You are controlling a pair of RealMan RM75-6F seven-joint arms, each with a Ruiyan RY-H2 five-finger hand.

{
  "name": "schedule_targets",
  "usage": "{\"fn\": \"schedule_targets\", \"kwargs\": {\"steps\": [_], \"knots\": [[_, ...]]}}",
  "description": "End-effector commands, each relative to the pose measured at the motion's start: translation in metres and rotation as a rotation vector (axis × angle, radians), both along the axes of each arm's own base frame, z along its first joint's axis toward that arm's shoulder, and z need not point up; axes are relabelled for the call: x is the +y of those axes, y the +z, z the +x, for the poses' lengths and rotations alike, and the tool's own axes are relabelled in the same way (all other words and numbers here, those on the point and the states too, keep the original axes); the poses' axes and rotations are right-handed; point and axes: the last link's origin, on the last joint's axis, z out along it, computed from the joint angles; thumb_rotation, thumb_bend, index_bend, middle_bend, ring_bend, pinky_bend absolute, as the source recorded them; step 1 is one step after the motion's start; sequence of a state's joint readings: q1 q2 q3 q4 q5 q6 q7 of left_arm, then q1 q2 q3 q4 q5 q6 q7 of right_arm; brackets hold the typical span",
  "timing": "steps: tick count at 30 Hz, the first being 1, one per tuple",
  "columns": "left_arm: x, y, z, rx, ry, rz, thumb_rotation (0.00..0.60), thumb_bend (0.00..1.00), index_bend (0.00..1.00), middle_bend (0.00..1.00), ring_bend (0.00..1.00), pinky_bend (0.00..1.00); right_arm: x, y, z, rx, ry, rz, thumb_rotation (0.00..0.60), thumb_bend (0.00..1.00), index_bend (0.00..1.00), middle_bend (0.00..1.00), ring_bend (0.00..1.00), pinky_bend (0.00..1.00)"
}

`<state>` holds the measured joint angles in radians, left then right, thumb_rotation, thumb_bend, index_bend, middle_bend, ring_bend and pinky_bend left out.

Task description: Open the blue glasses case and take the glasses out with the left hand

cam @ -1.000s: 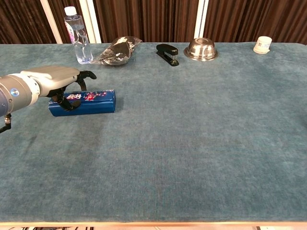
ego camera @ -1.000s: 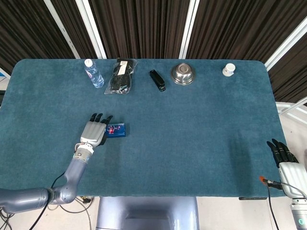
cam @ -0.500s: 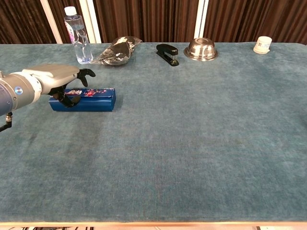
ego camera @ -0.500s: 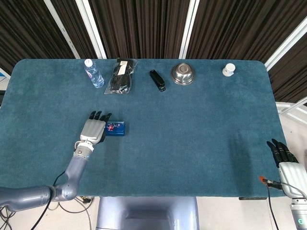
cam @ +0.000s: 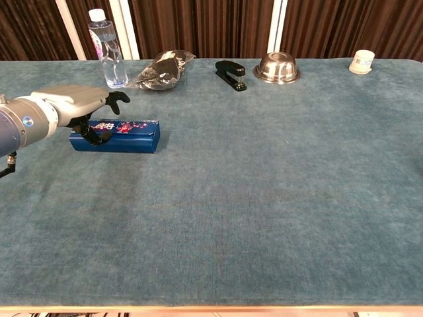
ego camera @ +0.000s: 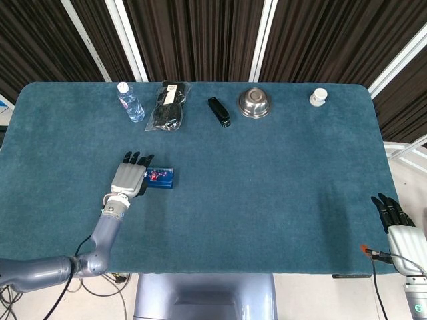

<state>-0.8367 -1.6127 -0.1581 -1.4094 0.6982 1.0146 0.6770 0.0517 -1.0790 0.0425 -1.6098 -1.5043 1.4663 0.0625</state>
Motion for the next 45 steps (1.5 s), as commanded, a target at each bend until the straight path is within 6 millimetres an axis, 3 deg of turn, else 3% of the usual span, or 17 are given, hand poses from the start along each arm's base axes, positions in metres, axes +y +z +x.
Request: {"fn": "schedule_targets", "kwargs": {"steps": [1,26,45], "knots": [[0.002,0.0,0.001,0.003,-0.001,0.004,0.6,0.46,0.06,0.16,0.0,0.03,0.0,0.0,0.0,0.0,0.0,0.0,0.6,0.1,0.0,0.0,0.0,0.21],[0.02,-0.006,0.015,0.005,-0.018,0.045,0.6,0.45,0.06,0.17,0.0,0.03,-0.001,0.0,0.0,-0.002,-0.007,0.0,0.6,0.1,0.0,0.0,0.0,0.21],[0.043,0.0,0.029,-0.001,-0.067,0.185,0.6,0.45,0.07,0.19,0.0,0.04,-0.001,-0.001,-0.001,-0.008,-0.017,0.003,0.6,0.1,0.0,0.0,0.0,0.21]]}}
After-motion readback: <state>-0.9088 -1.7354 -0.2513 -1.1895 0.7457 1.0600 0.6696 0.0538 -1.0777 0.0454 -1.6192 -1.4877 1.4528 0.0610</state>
